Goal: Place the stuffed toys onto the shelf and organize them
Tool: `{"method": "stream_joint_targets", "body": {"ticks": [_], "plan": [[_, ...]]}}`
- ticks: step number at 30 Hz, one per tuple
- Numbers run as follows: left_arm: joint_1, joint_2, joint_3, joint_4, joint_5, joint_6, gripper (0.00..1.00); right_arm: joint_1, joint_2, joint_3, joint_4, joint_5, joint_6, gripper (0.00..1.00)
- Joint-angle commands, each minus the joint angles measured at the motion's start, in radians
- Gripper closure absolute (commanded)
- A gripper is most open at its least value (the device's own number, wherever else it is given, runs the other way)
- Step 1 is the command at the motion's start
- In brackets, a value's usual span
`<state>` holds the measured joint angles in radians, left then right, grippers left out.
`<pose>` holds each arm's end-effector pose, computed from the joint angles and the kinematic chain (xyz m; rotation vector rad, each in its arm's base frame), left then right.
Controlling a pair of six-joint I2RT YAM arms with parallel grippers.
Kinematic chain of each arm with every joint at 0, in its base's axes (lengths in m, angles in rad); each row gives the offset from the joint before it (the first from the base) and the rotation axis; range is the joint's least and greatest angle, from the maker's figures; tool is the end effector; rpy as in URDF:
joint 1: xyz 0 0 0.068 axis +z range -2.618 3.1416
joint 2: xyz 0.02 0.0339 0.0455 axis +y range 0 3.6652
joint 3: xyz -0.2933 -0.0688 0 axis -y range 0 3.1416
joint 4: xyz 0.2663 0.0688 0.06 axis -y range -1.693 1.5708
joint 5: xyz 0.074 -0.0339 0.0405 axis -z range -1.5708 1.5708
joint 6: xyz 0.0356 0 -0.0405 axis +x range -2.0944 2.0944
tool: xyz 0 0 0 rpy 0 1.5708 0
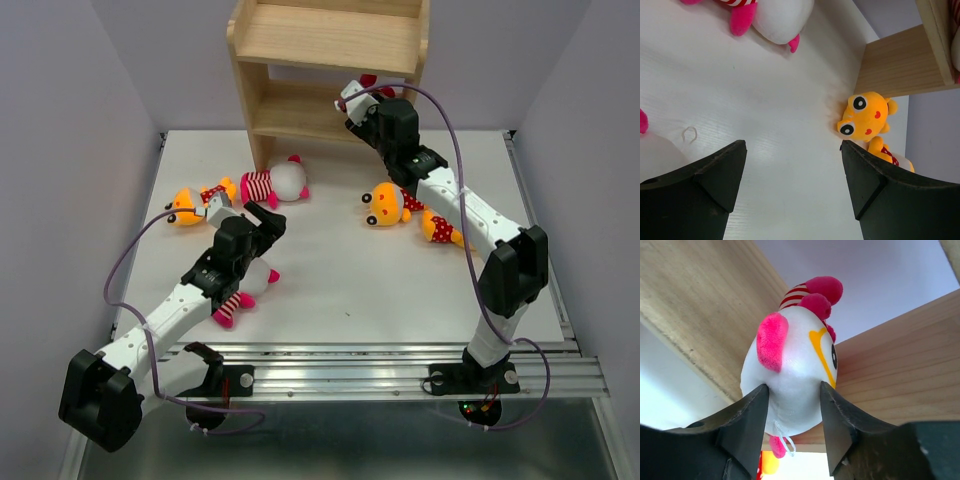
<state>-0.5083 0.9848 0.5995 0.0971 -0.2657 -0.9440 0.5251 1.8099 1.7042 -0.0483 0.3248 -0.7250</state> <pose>0.2063 -0.1043 0.2826 -0.5986 1.8230 -0.7557 0.4098 0.2243 0.4135 -0.8100 1.5348 -0.4271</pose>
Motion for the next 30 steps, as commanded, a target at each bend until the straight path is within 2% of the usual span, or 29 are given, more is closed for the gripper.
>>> {"method": "stream_joint_targets", "body": {"ticks": [1,5,10,14,24,30], "plan": [[0.005,-0.026,-0.009,0.013,-0.020,0.008,0.13,0.007,-0.075,0.008,-0.008,-0.059,0.059,0.47],[0.007,-0.026,-0.009,0.013,-0.020,0.010,0.13,0.007,-0.089,0.018,-0.025,-0.105,0.090,0.44],[0.005,-0.031,-0.009,0.012,-0.017,0.010,0.13,0.007,-0.095,0.037,-0.033,-0.148,0.124,0.30],[0.005,-0.035,-0.013,0.007,-0.018,0.008,0.13,0.007,-0.098,0.073,-0.065,-0.193,0.188,0.25],[0.005,-0.061,-0.026,0.003,-0.023,0.005,0.13,-0.045,-0.063,0.126,-0.110,-0.306,0.395,0.27],[0.005,-0.072,-0.033,0.001,-0.026,0.001,0.13,-0.057,-0.035,0.146,-0.117,-0.287,0.463,0.28]]}}
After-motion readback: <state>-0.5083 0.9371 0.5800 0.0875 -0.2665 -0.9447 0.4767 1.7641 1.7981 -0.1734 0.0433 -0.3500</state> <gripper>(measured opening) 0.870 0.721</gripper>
